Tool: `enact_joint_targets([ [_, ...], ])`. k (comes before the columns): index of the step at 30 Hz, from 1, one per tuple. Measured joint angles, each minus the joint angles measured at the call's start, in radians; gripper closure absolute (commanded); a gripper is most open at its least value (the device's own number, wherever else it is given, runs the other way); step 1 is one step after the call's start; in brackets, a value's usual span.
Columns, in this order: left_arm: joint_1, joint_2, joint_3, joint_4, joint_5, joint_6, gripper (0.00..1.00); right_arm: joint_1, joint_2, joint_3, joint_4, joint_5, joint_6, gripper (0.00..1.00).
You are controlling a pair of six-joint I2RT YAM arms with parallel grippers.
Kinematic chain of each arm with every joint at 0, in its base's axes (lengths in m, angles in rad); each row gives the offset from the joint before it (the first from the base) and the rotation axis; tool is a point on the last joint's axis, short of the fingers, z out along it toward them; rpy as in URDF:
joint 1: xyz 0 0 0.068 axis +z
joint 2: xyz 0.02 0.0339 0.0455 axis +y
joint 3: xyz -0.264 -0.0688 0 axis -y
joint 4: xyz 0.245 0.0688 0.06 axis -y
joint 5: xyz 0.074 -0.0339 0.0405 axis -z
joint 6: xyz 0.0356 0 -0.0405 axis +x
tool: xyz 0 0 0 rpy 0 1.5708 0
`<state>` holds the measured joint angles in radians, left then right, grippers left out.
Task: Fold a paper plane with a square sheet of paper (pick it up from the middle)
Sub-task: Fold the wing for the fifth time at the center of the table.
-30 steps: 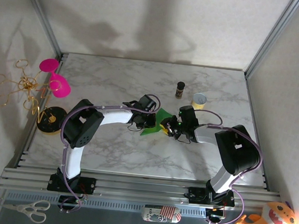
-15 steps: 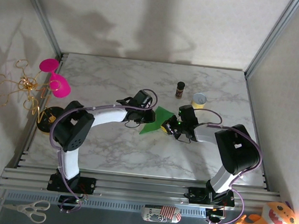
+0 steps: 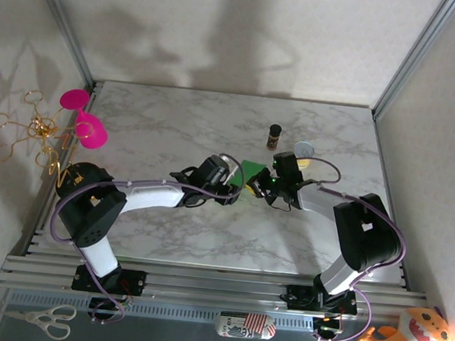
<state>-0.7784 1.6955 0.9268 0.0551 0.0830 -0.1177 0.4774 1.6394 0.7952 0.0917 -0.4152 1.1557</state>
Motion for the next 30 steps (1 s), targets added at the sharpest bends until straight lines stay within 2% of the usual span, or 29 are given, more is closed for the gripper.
enact_joint_targets([
  [8,-0.037,0.000,-0.085,0.154,-0.067,0.205,0.39,-0.014,0.000,0.017,-0.037,-0.010,0.000,1.00],
  [17,-0.053,0.024,-0.137,0.271,-0.084,0.337,0.42,-0.032,0.000,0.037,-0.062,-0.036,0.000,1.00],
  [24,-0.058,0.073,-0.140,0.310,-0.083,0.410,0.61,-0.043,0.000,0.045,-0.079,-0.058,-0.015,1.00],
  [30,-0.058,0.075,-0.141,0.319,-0.080,0.448,0.72,-0.047,0.000,0.045,-0.090,-0.061,-0.026,1.00],
])
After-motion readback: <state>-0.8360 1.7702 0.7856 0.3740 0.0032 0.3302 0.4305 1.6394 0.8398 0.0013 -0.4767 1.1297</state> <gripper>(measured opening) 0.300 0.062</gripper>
